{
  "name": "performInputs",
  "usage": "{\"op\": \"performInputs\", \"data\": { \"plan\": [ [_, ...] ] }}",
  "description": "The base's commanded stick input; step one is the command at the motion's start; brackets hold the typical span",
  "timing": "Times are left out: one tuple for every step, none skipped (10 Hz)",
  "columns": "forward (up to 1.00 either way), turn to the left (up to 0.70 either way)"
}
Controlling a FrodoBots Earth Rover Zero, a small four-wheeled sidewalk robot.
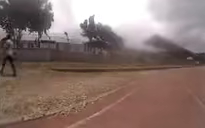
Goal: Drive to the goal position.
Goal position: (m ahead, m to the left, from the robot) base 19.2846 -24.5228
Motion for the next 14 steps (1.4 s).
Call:
{"op": "performInputs", "data": {
  "plan": [
    [0.0, -0.45],
    [0.0, -0.45],
    [0.0, -0.45],
    [0.0, -0.45],
    [0.0, -0.45],
    [0.0, -0.45],
    [0.0, -0.45],
    [0.0, -0.45],
    [0.0, -0.45],
    [0.0, -0.45],
    [0.0, -0.45],
    [0.0, 0.0],
    [0.0, 0.0],
    [0.0, 0.0]
  ]
}}
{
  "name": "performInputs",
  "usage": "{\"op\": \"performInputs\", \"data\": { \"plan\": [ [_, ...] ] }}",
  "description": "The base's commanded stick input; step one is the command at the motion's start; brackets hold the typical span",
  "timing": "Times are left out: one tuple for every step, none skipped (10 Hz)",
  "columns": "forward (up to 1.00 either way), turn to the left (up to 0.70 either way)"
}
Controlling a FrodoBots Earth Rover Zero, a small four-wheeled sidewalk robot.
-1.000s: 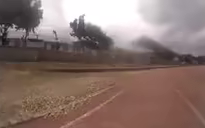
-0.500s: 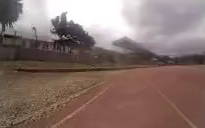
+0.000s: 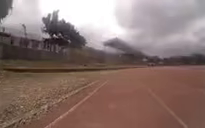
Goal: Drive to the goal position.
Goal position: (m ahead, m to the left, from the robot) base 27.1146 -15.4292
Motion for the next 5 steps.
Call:
{"op": "performInputs", "data": {
  "plan": [
    [0.0, 0.0],
    [0.0, 0.0],
    [0.18, 0.0],
    [0.65, 0.0],
    [0.7, 0.0]
  ]
}}
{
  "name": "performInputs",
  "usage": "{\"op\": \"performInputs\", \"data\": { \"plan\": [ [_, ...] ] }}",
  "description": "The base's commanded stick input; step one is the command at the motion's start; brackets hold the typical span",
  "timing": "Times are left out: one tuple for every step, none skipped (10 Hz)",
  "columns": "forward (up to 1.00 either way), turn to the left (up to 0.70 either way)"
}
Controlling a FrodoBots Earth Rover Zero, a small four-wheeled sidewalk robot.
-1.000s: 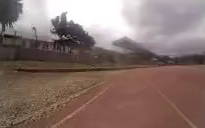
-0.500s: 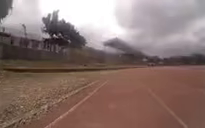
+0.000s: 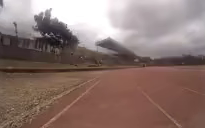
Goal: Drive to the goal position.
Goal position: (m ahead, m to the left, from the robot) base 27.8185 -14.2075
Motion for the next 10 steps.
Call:
{"op": "performInputs", "data": {
  "plan": [
    [0.7, 0.0],
    [0.7, 0.0],
    [0.7, 0.0],
    [0.7, 0.0],
    [0.7, 0.0],
    [0.7, 0.0],
    [0.7, 0.0],
    [0.7, 0.0],
    [0.7, 0.0],
    [0.7, 0.0]
  ]
}}
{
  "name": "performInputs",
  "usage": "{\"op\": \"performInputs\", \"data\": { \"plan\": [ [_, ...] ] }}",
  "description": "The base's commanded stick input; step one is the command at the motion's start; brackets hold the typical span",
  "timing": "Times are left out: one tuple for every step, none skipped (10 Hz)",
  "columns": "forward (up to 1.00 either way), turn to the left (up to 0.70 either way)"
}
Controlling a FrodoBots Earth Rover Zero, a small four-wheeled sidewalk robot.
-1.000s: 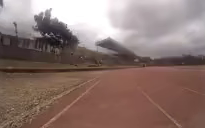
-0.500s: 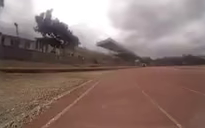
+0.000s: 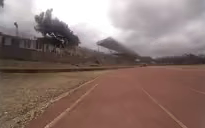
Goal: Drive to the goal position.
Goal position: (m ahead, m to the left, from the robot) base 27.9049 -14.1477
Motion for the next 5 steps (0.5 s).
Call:
{"op": "performInputs", "data": {
  "plan": [
    [0.7, 0.0],
    [0.7, 0.0],
    [0.7, 0.0],
    [0.7, 0.0],
    [0.7, 0.0]
  ]
}}
